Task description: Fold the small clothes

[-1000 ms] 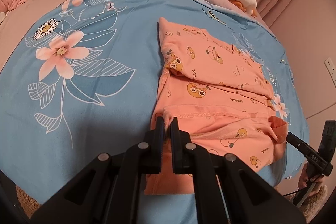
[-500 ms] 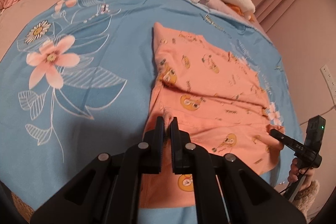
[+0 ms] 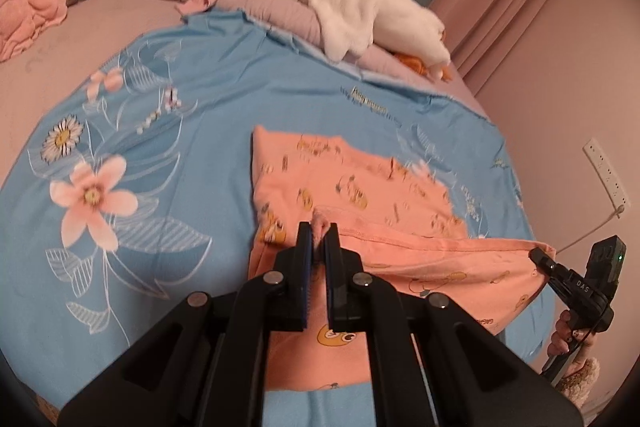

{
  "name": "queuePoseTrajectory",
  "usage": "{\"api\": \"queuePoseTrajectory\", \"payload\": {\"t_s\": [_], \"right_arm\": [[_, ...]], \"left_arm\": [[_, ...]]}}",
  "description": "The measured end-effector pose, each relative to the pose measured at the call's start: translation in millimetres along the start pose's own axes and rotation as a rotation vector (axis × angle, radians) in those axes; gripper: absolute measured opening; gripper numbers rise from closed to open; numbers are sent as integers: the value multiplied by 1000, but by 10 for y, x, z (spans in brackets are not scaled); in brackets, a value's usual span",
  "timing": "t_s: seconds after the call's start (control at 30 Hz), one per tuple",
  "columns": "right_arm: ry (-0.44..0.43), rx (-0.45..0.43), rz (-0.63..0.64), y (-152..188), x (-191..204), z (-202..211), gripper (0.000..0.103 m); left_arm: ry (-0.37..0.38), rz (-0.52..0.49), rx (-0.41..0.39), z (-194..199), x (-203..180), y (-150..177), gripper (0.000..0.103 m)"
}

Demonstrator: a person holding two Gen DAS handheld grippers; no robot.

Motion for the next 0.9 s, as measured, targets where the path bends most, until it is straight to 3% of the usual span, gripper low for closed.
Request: {"api": "queuePoseTrajectory", "payload": {"t_s": [0.27,0.9], "right_arm": [[14,-54,29,-285,68,-49,5],[87,-28,60,-804,-74,-659,5]], "left_arm": [[13,6,-51,22,-52,-300,5],[-22,22,0,-677,-59,-888,5]]}}
Point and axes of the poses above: each gripper's, at about its wrist camera, not at the fingertips, and z roughly against the way its jaws point, x to its left, y to its underside, the point moved 5 cm from there along -z, roughly the way its jaws point, and after that the axes turned 8 degrees about -y, right-handed, at the moved point
